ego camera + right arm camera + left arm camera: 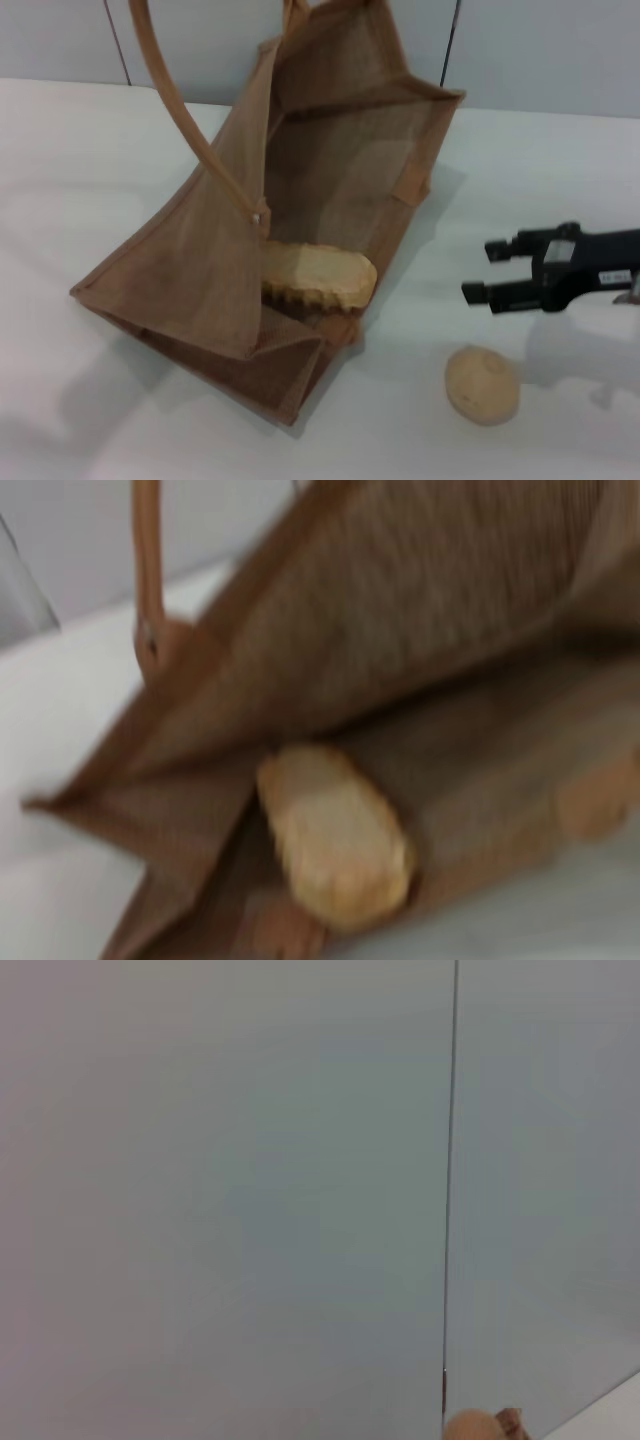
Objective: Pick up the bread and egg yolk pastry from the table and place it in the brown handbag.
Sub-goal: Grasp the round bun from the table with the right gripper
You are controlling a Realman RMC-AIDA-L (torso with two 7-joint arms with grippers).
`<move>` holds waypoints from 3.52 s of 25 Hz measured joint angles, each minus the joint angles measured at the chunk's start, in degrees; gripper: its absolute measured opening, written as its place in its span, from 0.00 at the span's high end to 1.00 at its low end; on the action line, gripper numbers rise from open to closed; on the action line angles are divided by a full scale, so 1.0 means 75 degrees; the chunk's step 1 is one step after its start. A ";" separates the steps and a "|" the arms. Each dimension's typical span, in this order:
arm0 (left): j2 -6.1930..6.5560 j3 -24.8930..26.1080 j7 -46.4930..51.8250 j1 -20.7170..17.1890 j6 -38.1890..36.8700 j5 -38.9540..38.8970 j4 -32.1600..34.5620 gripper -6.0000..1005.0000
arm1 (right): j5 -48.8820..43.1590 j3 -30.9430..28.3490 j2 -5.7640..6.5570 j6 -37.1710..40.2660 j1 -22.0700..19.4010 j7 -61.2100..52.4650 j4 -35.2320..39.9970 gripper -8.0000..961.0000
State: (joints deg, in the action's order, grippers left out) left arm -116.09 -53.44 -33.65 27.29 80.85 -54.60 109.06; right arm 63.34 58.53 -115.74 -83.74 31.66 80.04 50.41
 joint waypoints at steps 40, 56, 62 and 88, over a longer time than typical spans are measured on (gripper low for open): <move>0.0013 -0.0035 -0.0095 0.0242 0.0000 0.0034 -0.0494 0.88 | -0.1718 0.0543 0.0005 -0.0503 0.0981 -0.0598 -0.1264 0.21; 0.0022 0.0007 -0.0095 0.0240 0.0001 -0.0003 -0.0516 0.88 | -0.2084 0.0620 0.0015 -0.0311 0.1279 -0.1058 -0.1473 0.35; 0.0022 -0.0005 -0.0095 0.0241 0.0001 0.0020 -0.0500 0.88 | -0.2195 0.0649 -0.0005 -0.0171 0.1340 -0.1150 -0.1530 0.41; 0.0024 0.0003 -0.0095 0.0265 0.0001 0.0045 -0.0541 0.88 | -0.2285 0.0596 0.0007 -0.0021 0.1503 -0.1238 -0.1671 0.44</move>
State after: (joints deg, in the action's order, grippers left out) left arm -115.91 -53.42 -34.37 29.27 80.86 -54.25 105.00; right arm 46.21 63.00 -115.69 -83.89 42.94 70.75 37.88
